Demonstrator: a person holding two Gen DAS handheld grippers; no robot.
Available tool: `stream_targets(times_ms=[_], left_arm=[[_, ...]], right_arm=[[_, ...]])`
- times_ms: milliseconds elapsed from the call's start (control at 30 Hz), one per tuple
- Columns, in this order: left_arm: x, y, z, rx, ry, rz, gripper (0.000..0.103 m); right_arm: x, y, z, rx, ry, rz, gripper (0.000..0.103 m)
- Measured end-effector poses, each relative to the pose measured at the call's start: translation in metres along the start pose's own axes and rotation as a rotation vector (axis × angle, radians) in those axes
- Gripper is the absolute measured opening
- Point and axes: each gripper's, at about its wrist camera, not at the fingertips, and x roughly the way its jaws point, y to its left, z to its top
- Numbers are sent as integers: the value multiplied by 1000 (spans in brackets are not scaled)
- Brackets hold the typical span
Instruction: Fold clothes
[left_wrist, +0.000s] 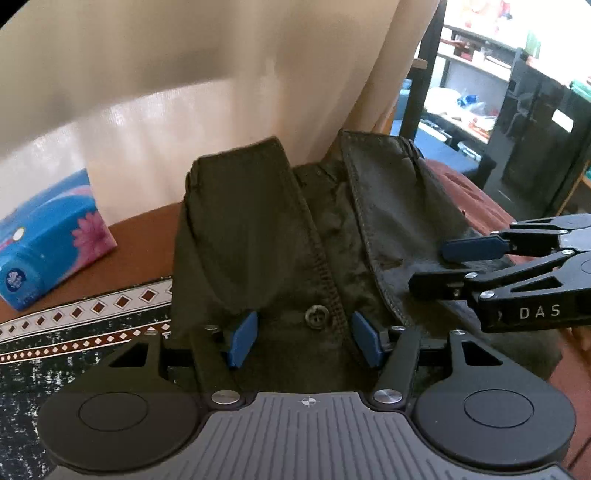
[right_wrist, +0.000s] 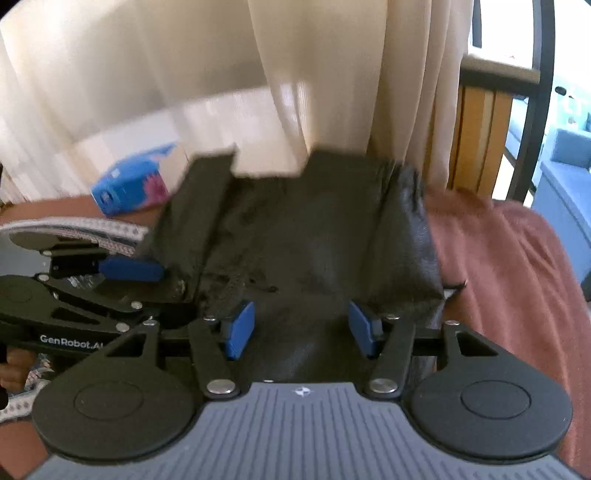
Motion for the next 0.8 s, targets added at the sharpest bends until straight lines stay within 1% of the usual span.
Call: stream_targets(times_ms=[67, 167, 200, 267, 300, 367, 400, 433, 533, 600, 667, 733, 767, 800], left_arm=[[-20, -2, 1, -16, -11, -8, 71], [-43, -7, -15, -24, -32, -14, 76], [-47, -9, -23, -20, -31, -9, 77], [-45, -15, -36, -7, -16, 1, 76], [-41, -17, -40, 4, -20, 14, 76], [-33, -22, -47, 24, -29, 39, 76], [-29, -21, -48, 16, -39, 42, 76], [-26, -20, -49, 8, -47, 44, 79], [-24, -17, -46, -36, -44, 47, 79], [-24, -19, -45, -32, -42, 54, 79], [-30, -19, -39, -51, -16, 56, 80], [-37, -19, -33, -69, 8, 57, 80], [-48, -19, -29, -80, 10, 50, 80], [-59, -19, -26, -90, 10, 44, 81]], right_arm=[[-11, 1, 2, 30, -28, -3, 60], [-47, 10, -5, 43, -90, 15, 61], [-56, 14, -12, 38, -92, 8, 62], [-58, 22, -27, 23, -61, -6, 62], [-54, 25, -36, 14, -29, -10, 62], [-47, 26, -48, 10, -13, -25, 62], [-43, 27, -53, 7, -18, -30, 62], [-41, 27, -55, 12, -24, -31, 64], [-38, 27, -56, 24, -30, -36, 65], [-38, 27, -56, 21, -30, -40, 65], [-39, 27, -56, 16, -28, -42, 65], [-39, 26, -47, 27, -3, -39, 65], [-44, 27, -42, 49, 3, -36, 63], [-54, 28, -36, 87, -13, -22, 63]])
